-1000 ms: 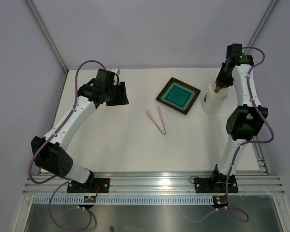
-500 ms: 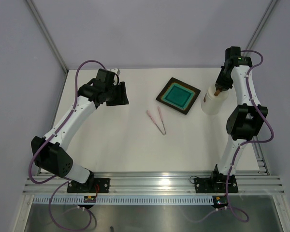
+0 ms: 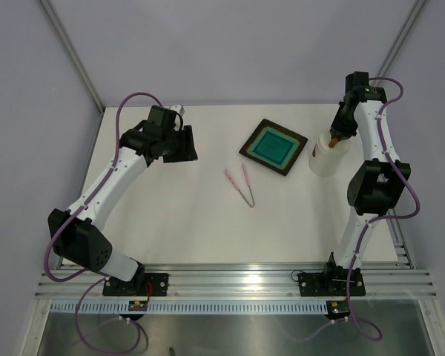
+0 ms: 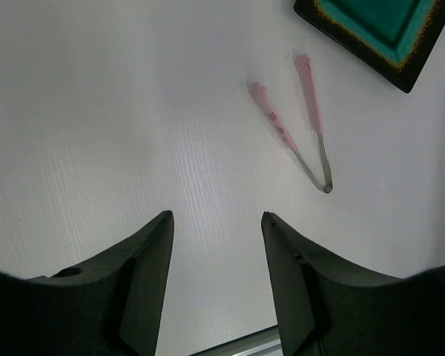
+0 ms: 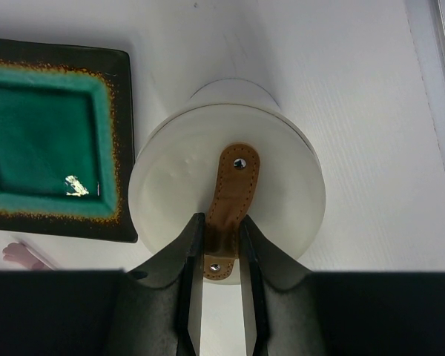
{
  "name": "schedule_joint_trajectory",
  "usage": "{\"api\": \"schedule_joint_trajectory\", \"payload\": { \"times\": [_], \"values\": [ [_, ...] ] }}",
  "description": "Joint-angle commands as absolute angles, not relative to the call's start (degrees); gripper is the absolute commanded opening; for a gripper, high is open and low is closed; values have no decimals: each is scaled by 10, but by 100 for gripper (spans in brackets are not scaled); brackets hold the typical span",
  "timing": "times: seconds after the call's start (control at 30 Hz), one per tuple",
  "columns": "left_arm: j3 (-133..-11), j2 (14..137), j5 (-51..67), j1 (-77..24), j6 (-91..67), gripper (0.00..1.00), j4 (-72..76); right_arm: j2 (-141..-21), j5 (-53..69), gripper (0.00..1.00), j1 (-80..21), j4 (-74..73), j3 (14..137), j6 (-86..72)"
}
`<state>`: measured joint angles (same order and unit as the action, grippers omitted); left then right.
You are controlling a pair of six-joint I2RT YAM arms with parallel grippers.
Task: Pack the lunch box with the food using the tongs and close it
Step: Close the box lid on the packing box.
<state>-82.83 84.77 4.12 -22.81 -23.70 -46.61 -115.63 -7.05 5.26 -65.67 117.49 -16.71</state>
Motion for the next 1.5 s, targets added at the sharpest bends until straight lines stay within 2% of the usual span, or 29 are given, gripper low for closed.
{"api": "schedule_joint_trajectory", "payload": {
  "times": [0.0,0.1,0.13,0.23,0.43,0.53,0.6,0.67,0.7,0.8,1.07,1.17,1.3,1.47],
  "values": [
    [-832,849,44,-227,-229,54,-449,-1150,-76,28,54,-656,1185,-160],
    [-834,851,46,-227,-229,54,-449,-1135,-69,38,54,-646,1193,-160],
    [-835,852,46,-227,-229,54,-449,-1132,-62,46,54,-646,1198,-159],
    [-838,853,47,-227,-229,54,-450,-1128,-57,54,54,-656,1222,-158],
    [-840,853,47,-227,-229,54,-450,-1107,-55,54,54,-655,1245,-163],
    [-843,853,48,-227,-229,54,-449,-1093,-47,49,54,-646,1248,-166],
    [-842,853,48,-227,-229,54,-449,-1087,-41,40,54,-643,1252,-166],
    [-842,853,48,-227,-229,54,-449,-1085,-35,29,54,-641,1253,-165],
    [-842,853,49,-227,-229,54,-450,-1087,-28,17,54,-639,1253,-164],
    [-840,852,49,-227,-229,54,-448,-1096,-17,3,53,-635,1245,-165],
    [-831,846,47,-227,-230,54,-450,-1164,-15,0,53,-599,1142,-173],
    [-826,840,45,-227,-229,54,-450,-1150,-4,0,53,-583,1108,-183],
    [-823,838,46,-227,-229,54,-447,-1116,22,0,52,-591,1138,-185],
    [-819,839,54,-227,-233,54,-441,-1076,14,0,52,-620,1241,-186]
  ]
}}
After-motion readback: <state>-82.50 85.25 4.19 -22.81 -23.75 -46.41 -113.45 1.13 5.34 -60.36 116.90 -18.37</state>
